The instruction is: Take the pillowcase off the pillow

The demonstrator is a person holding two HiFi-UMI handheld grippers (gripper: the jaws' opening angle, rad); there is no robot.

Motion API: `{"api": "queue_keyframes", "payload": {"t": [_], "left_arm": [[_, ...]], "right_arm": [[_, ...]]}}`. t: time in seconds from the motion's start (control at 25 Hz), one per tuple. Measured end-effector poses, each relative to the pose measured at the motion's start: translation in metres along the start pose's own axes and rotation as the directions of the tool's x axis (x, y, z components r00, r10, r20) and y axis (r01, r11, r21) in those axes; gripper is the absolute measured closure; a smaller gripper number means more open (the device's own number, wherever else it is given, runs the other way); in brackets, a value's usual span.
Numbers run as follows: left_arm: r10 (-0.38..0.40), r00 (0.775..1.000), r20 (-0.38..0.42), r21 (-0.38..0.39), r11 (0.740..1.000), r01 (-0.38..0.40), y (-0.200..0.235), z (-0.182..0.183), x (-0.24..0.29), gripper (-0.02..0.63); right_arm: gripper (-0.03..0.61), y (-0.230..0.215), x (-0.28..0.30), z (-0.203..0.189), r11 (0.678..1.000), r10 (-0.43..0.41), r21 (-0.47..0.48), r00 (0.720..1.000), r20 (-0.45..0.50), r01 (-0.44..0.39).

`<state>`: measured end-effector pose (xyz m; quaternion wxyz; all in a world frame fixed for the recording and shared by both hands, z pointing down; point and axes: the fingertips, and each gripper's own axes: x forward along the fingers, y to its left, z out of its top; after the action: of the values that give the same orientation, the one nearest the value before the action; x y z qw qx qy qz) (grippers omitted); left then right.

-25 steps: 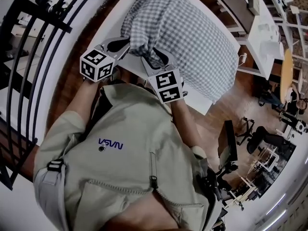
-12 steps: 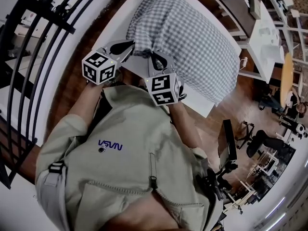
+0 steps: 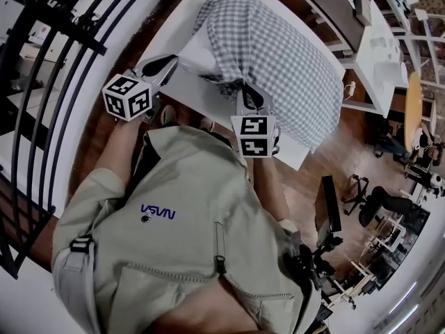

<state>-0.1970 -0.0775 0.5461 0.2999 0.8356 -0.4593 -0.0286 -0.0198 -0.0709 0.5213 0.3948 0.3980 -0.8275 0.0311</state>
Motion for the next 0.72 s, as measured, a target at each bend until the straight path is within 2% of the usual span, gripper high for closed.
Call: {"api": "queue_keyframes", "payload": {"t": [0.12, 0.24, 0.36, 0.48, 0.64, 0.72], "left_arm": [[0.02, 1.0, 0.012, 0.006, 1.0, -0.02, 0.006, 0.001, -0.01, 0.604], [0.03, 0.999, -0.033, 0.017, 0.999, -0.03, 0.008, -0.018, -0.021, 0.604], [0.045, 0.993, -0.109, -0.047, 0.998, -0.05, 0.021, -0.056, -0.009, 0.604], [0.04, 0.987, -0.158, -0.078, 0.996, -0.053, 0.023, -0.078, -0.011, 0.603], [-0.015, 0.985, -0.17, -0.022, 1.0, 0.011, 0.01, -0.073, -0.012, 0.59], [-0.03, 0.99, -0.138, 0.01, 0.999, 0.031, 0.005, -0.059, -0.014, 0.557]], "right_arm": [[0.565, -0.028, -0.016, -0.016, 0.995, -0.089, 0.035, 0.995, -0.034, 0.091], [0.565, -0.038, -0.018, -0.049, 0.989, -0.133, 0.057, 0.985, -0.11, 0.14], [0.565, -0.034, 0.01, -0.079, 0.99, -0.11, 0.067, 0.977, -0.183, 0.124], [0.565, -0.026, 0.023, -0.086, 0.993, -0.093, 0.056, 0.971, -0.219, 0.107], [0.56, -0.027, 0.025, -0.086, 0.992, -0.054, 0.102, 0.976, -0.211, 0.077], [0.552, -0.026, 0.025, -0.084, 0.988, -0.018, 0.144, 0.982, -0.186, 0.046]]}}
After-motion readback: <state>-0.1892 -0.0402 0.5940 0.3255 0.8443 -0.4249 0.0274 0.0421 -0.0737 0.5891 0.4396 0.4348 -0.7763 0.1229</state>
